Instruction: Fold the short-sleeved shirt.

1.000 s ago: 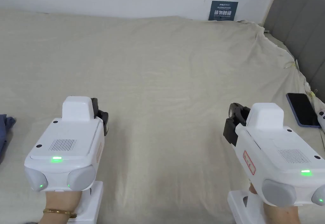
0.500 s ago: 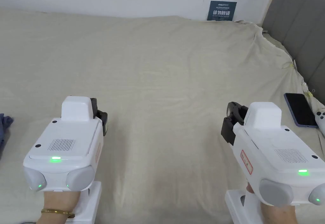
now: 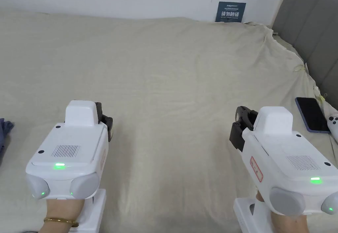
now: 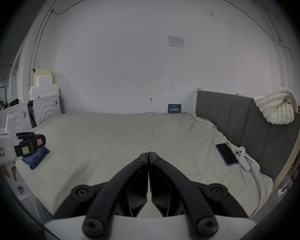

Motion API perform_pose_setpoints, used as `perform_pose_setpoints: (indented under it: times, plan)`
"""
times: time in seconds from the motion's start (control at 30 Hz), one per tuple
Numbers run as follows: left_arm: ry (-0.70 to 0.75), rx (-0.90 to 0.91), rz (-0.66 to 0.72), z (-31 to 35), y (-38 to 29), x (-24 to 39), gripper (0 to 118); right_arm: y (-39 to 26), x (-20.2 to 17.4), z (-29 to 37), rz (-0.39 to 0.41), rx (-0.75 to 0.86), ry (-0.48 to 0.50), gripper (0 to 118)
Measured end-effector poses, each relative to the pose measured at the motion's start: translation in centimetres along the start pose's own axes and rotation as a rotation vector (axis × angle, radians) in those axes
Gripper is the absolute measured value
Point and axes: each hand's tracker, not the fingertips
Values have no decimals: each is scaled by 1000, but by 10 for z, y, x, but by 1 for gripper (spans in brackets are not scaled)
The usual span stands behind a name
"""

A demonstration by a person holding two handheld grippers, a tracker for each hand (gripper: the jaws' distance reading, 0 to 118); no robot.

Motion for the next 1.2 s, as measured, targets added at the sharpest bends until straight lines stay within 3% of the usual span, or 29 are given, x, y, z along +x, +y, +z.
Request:
perform_pose_setpoints:
  times: [1.2]
  plan:
    - [-5,-3,-12,1,-2,3,0,3,-2,2,5,4,9,0]
